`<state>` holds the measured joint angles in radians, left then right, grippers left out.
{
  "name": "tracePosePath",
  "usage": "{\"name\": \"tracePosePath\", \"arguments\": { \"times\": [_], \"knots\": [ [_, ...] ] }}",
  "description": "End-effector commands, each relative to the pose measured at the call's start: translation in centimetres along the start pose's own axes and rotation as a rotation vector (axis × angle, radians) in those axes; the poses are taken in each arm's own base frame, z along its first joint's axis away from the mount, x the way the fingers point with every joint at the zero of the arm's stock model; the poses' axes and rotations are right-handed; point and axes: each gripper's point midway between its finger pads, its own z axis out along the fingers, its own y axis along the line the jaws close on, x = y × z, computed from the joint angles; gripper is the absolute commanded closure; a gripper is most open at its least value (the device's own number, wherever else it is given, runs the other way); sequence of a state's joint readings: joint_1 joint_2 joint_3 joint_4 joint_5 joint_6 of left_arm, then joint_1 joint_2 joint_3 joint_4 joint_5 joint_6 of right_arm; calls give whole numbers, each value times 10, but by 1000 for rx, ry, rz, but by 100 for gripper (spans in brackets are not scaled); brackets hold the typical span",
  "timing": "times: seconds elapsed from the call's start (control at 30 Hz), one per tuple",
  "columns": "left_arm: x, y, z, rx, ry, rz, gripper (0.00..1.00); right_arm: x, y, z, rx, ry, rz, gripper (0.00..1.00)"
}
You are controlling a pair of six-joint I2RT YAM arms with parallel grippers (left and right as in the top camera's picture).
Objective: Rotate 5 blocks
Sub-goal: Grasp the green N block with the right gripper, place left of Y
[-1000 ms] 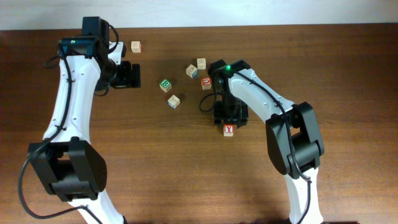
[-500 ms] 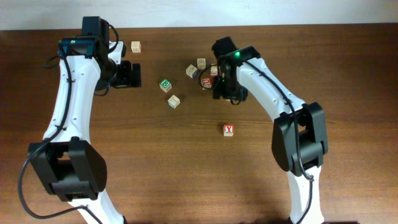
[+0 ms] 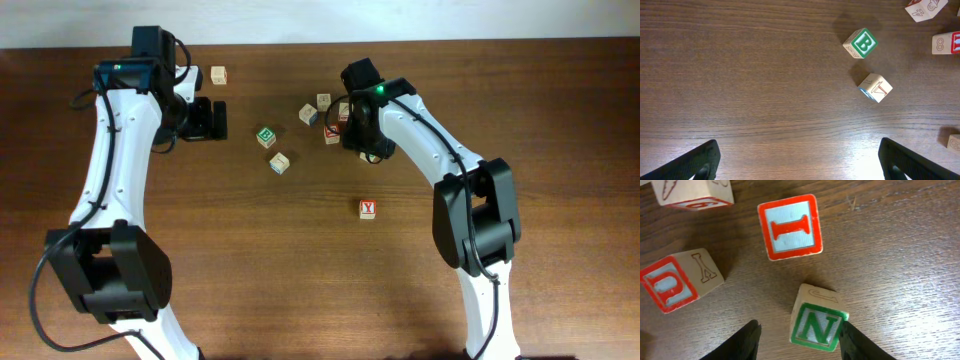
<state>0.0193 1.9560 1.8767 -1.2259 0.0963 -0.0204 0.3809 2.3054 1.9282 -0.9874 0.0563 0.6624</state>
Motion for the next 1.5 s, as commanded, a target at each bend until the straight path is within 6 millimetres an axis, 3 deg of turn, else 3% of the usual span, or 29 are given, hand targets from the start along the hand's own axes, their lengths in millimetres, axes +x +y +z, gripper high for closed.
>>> {"name": "tracePosePath", "arguments": {
  "times": [0.0,0.2,0.37,0.47,0.67,0.93,1.07,1.13,1.23,1.47],
  "knots": [
    [-5,2,-1,-8,-13,-10,0,1,-5,10,42,-2,26,48],
    [-5,2,-1,-8,-13,-10,1,5,-7,10,45,18,21,43],
    [-5,2,-1,-8,-14,-10,1,3,-8,10,52,9,20,62],
    [-5,2,-1,-8,-13,-10,1,1,-9,10,63,-5,20,66],
    [-5,2,-2,-8,-13,-11,1,-1,-10,17,69,-9,-26,66],
    [-5,2,-2,-8,-13,-11,1,-12,-6,18,45,-46,-104,55],
    [-5,2,-2,-8,-13,-11,1,-16,-3,20,34,-62,-109,56],
    [-5,2,-2,-8,-13,-11,1,-16,-3,20,35,-60,-110,61],
    [-5,2,-2,-8,-13,-11,1,-13,-3,21,37,-50,-111,70],
    [-5,2,-2,-8,-13,-11,1,17,10,19,-65,95,-164,71]
  ]
}}
